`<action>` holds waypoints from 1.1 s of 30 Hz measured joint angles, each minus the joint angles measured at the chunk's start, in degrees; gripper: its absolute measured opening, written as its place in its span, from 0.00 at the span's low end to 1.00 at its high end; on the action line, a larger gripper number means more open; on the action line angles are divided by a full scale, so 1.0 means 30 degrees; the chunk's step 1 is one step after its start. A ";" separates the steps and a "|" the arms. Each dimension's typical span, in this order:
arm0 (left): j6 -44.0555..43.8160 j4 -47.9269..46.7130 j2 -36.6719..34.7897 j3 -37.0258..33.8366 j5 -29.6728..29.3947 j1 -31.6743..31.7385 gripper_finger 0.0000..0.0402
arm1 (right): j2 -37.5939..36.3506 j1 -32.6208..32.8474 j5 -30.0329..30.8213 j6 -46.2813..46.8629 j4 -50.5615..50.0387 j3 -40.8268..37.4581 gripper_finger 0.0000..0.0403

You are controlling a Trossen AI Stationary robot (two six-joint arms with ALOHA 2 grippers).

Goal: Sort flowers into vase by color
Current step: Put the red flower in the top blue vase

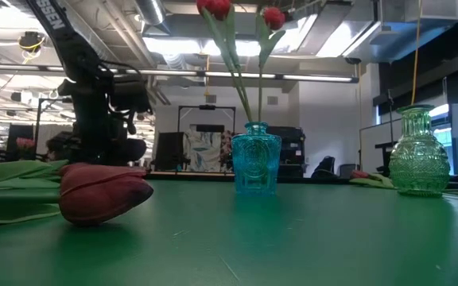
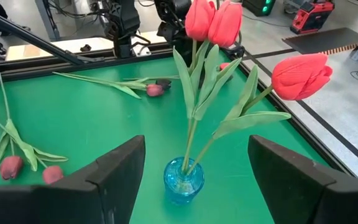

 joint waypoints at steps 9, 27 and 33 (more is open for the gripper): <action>0.2078 0.1788 0.0000 -0.0198 -0.0306 0.0163 0.16 | 0.0000 0.0000 0.0012 0.0104 -0.0011 0.0000 0.71; 0.4299 -0.0056 -1.4165 -0.0220 -0.4394 -0.6175 0.01 | 0.0044 0.1763 0.2798 -0.5349 0.1799 0.1640 0.71; 0.7799 0.2595 -1.9197 -0.0211 -0.3877 -1.1970 0.01 | 0.0198 0.1741 0.1925 -0.6908 0.3562 0.1508 0.71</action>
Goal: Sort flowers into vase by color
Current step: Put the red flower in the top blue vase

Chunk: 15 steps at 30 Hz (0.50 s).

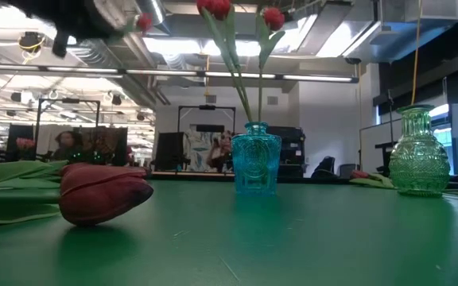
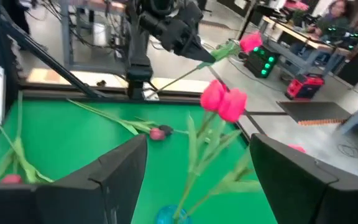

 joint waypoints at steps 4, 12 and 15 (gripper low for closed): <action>0.0748 0.2867 0.0319 -0.0039 0.1287 -0.3478 0.01 | 0.0729 -0.0102 -0.1444 -0.1149 0.1318 0.0000 0.71; 0.8292 1.4516 0.5660 -0.0590 0.6207 -0.8143 0.01 | 0.2824 -0.0284 -0.3760 -0.4135 0.6331 -0.0015 0.71; 1.0286 1.7747 0.7901 -0.0590 0.7949 -0.8742 0.01 | 0.3537 -0.0574 -0.3520 -0.4582 0.8636 -0.0015 0.71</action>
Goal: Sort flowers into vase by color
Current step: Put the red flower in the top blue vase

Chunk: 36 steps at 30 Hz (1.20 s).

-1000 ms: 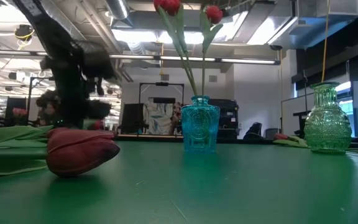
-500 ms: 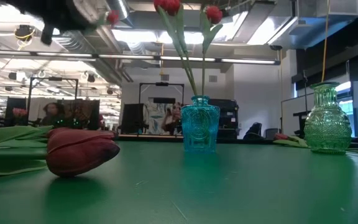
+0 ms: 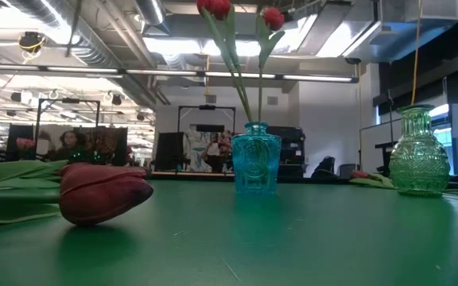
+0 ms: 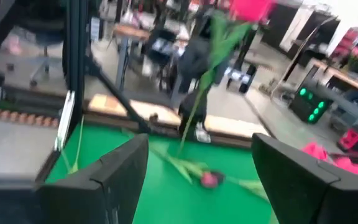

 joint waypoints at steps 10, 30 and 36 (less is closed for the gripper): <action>0.3246 0.8162 0.6073 0.0001 0.1370 -0.0143 0.02 | 0.2459 -0.2177 -0.2995 0.0111 0.6042 0.0000 0.71; 0.2411 0.9070 0.8782 0.1212 0.2128 0.2188 0.02 | 0.4187 -0.5497 -0.9040 0.1317 1.1364 0.0051 0.55; 0.2379 0.9402 0.8896 0.1341 0.1972 0.1950 0.02 | 0.4184 -0.5546 -0.8964 0.1473 1.0460 0.0051 0.30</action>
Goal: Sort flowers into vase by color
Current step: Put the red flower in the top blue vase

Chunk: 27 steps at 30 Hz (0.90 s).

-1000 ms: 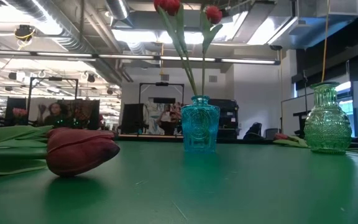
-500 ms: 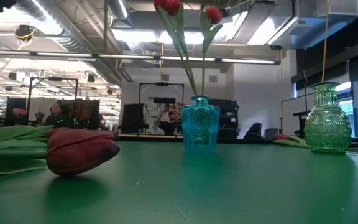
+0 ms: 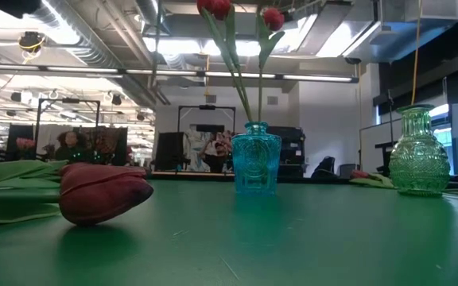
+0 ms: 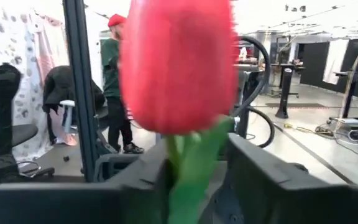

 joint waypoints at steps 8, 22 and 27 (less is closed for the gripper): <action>0.0063 -0.0713 -0.0325 0.0000 -0.2436 -0.0209 0.12 | -0.0344 -0.0022 0.0160 -0.0007 -0.0956 -0.0029 0.03; -0.0925 -1.2979 -0.5061 -0.0007 -0.7428 -0.5022 0.35 | -0.4059 0.3758 0.6084 -0.1046 -0.8666 0.0008 0.03; -0.2423 -1.4253 -0.4949 -0.0007 -0.7428 -0.5605 0.35 | -0.3908 0.4786 1.2202 -0.1011 -0.8949 -0.0761 0.01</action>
